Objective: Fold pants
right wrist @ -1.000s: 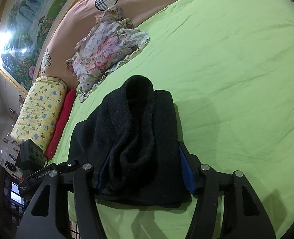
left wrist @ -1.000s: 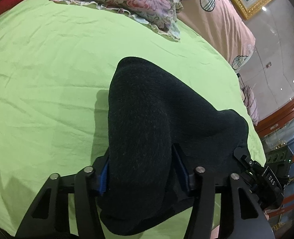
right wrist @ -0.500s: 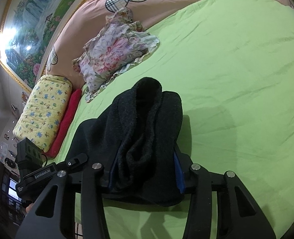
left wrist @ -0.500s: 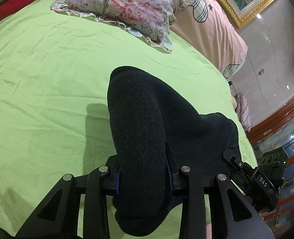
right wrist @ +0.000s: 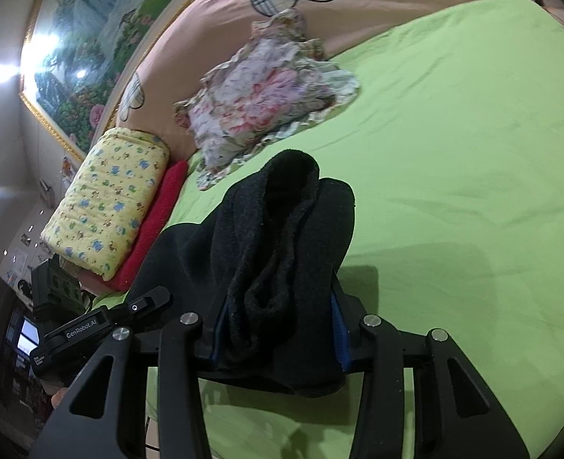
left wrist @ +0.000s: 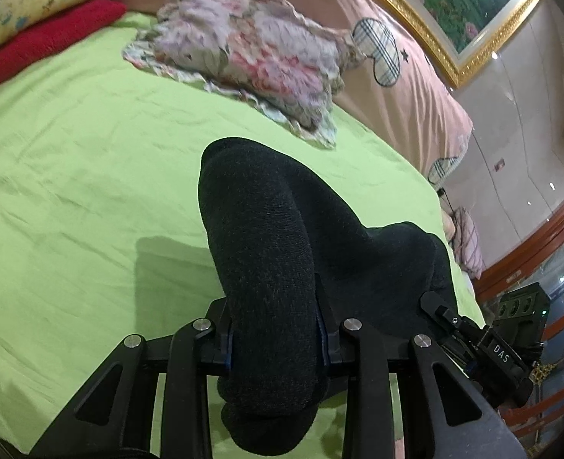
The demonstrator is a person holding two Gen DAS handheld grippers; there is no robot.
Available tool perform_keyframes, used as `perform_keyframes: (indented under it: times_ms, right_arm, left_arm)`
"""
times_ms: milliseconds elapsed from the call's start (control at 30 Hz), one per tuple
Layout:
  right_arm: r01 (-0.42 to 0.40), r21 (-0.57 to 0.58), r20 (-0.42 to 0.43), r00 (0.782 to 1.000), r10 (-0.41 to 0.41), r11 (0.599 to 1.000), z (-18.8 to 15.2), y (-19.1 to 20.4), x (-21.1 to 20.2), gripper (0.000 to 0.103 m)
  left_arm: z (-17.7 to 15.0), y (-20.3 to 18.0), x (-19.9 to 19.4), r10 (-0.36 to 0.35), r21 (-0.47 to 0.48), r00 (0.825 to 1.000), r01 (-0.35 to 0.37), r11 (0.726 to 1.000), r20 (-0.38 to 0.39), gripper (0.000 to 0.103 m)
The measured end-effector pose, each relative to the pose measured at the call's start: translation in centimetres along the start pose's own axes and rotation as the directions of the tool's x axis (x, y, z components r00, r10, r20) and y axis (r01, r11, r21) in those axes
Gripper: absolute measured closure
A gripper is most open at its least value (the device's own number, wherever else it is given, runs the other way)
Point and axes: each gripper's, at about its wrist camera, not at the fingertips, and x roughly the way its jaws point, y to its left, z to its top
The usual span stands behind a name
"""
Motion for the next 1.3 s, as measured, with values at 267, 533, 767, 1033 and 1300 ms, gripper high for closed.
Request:
perform_keyframes:
  times_ms: [267, 533, 767, 1033, 1300]
  right_arm:
    - [-0.038, -0.065, -0.003, 0.999, 0.037, 0.997, 1.8, 3.2, 3.0, 0.058]
    - [-0.052, -0.075, -0.006, 0.999, 0.052, 0.996, 3.6, 4.2, 6.2, 0.058]
    - [-0.054, -0.076, -0.009, 0.999, 0.054, 0.996, 5.3, 4.2, 8.4, 0.058]
    - [-0.050, -0.069, -0.011, 0.999, 0.049, 0.996, 6.3, 3.6, 9.7, 0.058]
    - [-0.044, -0.051, -0.019, 0.999, 0.043, 0.998, 6.8, 2.4, 10.8, 0.058]
  left_arm:
    - [2.8, 2.5, -1.7, 0.042, -0.027, 0.997, -0.041, 0.999, 0.060, 0.073]
    - [5.7, 3.7, -0.9, 0.079, -0.023, 0.994, -0.077, 0.997, 0.075, 0.073]
    - [7.7, 3.7, 0.4, 0.119, -0.012, 0.990, -0.118, 0.993, 0.082, 0.073]
    - [9.1, 3.7, 2.2, 0.134, -0.010, 0.989, -0.133, 0.991, 0.067, 0.073]
    - [9.6, 3.8, 3.8, 0.152, -0.009, 0.987, -0.152, 0.988, 0.048, 0.073]
